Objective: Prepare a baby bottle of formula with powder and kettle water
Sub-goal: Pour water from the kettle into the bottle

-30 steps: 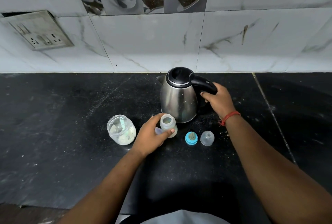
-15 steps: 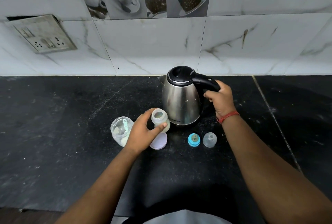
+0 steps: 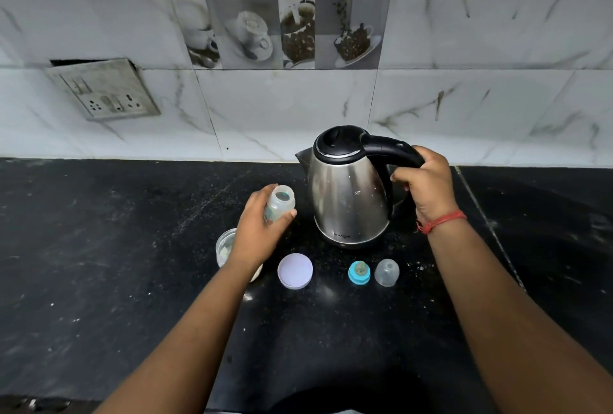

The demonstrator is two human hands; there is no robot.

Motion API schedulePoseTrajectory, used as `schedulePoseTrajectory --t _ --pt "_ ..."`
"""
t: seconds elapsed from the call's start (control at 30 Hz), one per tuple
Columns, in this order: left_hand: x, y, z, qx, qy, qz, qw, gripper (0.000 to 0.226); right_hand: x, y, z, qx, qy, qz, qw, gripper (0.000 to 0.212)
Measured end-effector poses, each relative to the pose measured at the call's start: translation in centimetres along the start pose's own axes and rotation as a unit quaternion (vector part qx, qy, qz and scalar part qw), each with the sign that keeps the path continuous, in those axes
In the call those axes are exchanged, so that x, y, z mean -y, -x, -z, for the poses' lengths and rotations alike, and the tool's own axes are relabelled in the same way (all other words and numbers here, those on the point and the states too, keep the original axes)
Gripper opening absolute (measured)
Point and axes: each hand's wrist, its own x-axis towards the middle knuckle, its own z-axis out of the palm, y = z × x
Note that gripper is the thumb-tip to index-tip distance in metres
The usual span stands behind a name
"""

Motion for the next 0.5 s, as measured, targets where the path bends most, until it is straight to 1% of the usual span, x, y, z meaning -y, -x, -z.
schedulePoseTrajectory --t 0.13,0.23,0.33,0.43,0.5 --pt "-0.3 -0.5 0.7 -0.005 -0.012 0.003 1.0 0.057 1.7 0.6 0.1 -0.001 0.029 0.009 1.0 0.022" --pt "-0.8 -0.2 1.4 -0.013 -0.008 -0.004 1.0 0.057 3.2 1.3 -0.3 0.014 0.061 0.02 0.998 0.015" --pt "-1.0 0.1 2.0 -0.016 -0.005 -0.008 1.0 0.057 4.5 2.0 -0.8 0.034 0.088 0.03 0.995 0.018" --pt "-1.3 0.7 2.7 -0.029 -0.009 -0.012 0.999 0.057 5.9 2.7 -1.4 0.047 0.121 0.04 0.991 0.016" --pt "-1.4 1.0 3.1 -0.037 -0.014 -0.011 0.999 0.057 6.6 3.0 -1.6 0.056 0.145 0.047 0.987 0.02"
